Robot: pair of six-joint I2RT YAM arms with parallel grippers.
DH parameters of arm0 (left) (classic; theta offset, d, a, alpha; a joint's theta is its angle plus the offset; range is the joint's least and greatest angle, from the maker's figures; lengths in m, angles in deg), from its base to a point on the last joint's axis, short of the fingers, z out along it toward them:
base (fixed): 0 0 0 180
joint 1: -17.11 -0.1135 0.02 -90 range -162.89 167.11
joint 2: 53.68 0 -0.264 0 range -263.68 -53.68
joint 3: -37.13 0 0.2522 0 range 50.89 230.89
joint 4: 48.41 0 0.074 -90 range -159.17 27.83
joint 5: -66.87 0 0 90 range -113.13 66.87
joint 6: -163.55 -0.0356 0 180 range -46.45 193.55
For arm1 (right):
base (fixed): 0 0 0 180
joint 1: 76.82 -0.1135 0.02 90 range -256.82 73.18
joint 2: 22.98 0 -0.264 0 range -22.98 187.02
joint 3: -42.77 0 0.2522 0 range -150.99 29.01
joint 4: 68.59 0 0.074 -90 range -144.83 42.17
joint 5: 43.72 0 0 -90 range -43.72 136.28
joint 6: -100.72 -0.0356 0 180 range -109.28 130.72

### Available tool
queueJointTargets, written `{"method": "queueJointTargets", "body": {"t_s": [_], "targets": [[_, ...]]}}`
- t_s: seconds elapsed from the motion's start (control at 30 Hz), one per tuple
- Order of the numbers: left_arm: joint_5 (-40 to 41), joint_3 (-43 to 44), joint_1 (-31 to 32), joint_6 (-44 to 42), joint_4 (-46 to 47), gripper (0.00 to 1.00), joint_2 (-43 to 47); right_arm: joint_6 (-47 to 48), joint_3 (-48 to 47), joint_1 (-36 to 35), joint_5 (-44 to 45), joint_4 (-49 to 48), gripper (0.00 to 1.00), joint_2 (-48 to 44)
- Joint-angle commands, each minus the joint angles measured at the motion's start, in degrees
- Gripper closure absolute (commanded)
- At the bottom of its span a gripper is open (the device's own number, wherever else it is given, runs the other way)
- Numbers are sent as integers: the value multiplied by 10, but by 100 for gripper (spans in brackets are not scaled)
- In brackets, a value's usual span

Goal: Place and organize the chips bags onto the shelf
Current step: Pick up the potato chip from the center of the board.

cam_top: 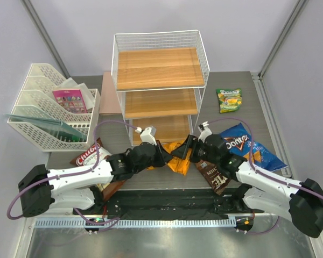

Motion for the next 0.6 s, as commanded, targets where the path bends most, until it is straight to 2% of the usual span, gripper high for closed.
{"method": "queueJointTargets", "body": {"t_s": [0.0,0.07,0.1,0.13,0.17,0.2,0.27,0.33,0.37,0.47,0.57], "targets": [[-11,-6,1,-9,41,100,24,7,-10,-36,41,-64,43,7],[-8,-8,1,-12,37,100,27,8,-11,-51,55,-61,58,-4],[-7,-8,1,-15,29,100,31,13,-13,-54,67,-51,70,-10],[-7,-8,1,-18,26,99,32,16,-13,-58,74,-44,76,-14],[-7,-7,1,-19,20,87,36,19,-20,-62,77,-35,88,-20],[-7,-8,0,-25,13,78,39,26,-21,-63,79,-21,93,-24],[-5,-8,1,-29,5,61,50,28,-23,-64,80,-8,99,-34],[-2,-10,1,-32,-14,52,63,31,-22,-64,83,-1,99,-44],[0,-11,1,-32,-23,40,70,32,-21,-65,84,3,99,-47],[22,-16,1,-27,-58,30,97,34,-30,-65,84,18,99,-56],[59,-21,1,-21,-107,29,133,41,-51,-66,76,35,99,-57]]}}
